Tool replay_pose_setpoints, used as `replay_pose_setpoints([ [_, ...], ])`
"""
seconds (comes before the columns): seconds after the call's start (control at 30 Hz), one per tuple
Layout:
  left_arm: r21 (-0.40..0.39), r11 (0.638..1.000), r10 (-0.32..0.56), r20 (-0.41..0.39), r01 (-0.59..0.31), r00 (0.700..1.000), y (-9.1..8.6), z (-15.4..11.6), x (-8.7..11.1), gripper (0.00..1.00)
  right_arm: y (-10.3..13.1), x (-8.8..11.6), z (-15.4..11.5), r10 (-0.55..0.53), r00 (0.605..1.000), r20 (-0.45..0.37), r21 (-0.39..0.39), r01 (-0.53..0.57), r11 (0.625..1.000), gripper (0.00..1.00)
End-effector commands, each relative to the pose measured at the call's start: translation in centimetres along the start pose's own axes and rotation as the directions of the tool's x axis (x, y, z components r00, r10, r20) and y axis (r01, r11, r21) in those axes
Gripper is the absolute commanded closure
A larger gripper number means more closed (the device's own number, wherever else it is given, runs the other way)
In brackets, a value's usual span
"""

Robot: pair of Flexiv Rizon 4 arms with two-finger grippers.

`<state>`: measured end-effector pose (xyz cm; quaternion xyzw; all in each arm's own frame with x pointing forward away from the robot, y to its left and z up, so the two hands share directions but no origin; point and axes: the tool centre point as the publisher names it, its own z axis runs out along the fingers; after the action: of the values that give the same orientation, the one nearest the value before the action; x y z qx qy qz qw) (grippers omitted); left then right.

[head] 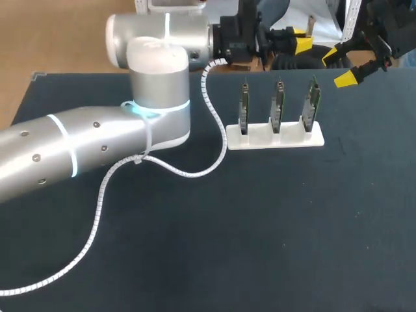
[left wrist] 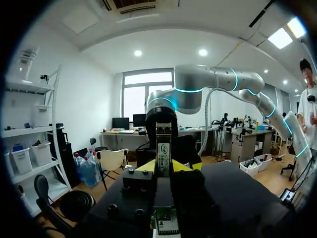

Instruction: Pick up the optical module with the left hand, and insert it into the network port with the right hand.

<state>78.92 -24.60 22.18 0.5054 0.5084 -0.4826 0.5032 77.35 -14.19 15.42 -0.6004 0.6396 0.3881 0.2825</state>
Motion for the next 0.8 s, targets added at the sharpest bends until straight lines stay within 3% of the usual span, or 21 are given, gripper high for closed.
replay_pose_setpoints([
  [0.03,0.004,1.0,-0.005,0.007,0.005,1.0,-0.2,0.7,0.5,1.0,0.0,0.0,0.0,0.0,1.0,-0.001,0.001,0.0,1.0,0.0],
  [0.4,0.01,1.0,0.005,-0.011,-0.005,1.0,-1.1,1.6,1.2,1.0,0.0,0.0,0.0,0.0,1.0,-0.001,0.001,0.0,1.0,0.0],
  [0.8,-0.051,0.999,-0.02,-0.036,0.018,0.999,-1.5,1.5,2.3,1.0,0.0,0.0,0.0,0.0,1.0,-0.001,0.001,0.0,1.0,0.0],
])
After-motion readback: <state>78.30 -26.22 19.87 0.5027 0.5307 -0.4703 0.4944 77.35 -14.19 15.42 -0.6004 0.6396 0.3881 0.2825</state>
